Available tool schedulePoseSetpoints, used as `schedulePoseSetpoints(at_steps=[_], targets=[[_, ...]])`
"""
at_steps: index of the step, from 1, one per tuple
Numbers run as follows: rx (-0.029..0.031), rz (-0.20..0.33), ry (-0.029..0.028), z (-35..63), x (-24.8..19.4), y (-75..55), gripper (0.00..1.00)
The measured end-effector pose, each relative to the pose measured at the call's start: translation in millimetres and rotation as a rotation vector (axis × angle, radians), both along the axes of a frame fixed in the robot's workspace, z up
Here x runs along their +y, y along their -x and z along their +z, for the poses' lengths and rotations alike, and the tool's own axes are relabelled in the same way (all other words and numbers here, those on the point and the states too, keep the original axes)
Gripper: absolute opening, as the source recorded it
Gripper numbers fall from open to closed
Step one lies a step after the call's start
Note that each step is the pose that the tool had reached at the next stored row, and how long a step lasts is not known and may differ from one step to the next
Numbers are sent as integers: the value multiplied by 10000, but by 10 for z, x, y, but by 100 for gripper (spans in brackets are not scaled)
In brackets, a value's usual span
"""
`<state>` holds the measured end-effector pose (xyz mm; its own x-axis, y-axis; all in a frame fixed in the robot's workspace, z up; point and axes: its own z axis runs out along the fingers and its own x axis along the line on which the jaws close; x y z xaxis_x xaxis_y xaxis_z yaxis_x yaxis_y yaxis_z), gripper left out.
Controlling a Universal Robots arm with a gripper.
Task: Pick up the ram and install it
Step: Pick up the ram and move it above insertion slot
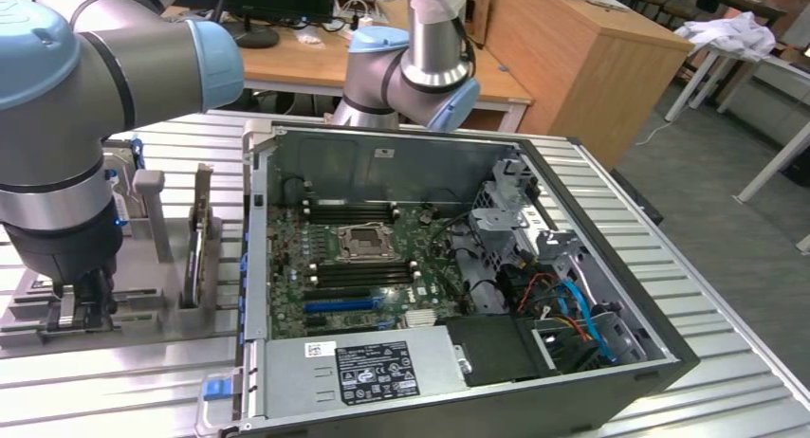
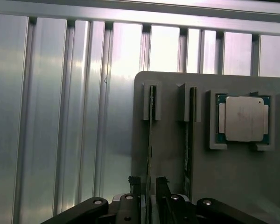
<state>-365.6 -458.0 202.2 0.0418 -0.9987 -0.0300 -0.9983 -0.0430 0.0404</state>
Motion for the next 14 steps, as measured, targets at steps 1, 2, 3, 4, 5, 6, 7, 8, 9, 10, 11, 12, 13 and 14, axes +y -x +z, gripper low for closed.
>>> schedulePoseSetpoints(at_steps=[1,2,3,4,5,6,7,8,9,10,11,12,13,14], targets=[[0,0,0,0,0,0,27],[0,0,1,0,-1,0,27],[0,0,1,0,-1,1,27],[0,0,0,0,-1,0,27],[0,0,0,0,-1,0,27],[1,1,0,0,-1,0,27],[1,0,0,0,-1,0,27],[0,0,1,0,-1,0,27],[0,0,0,0,-1,0,26],[0,0,0,0,-1,0,26],[0,0,1,0,-1,0,26],[0,0,0,0,-1,0,19],[0,0,0,0,-1,0,19],[0,0,0,0,-1,0,19]])
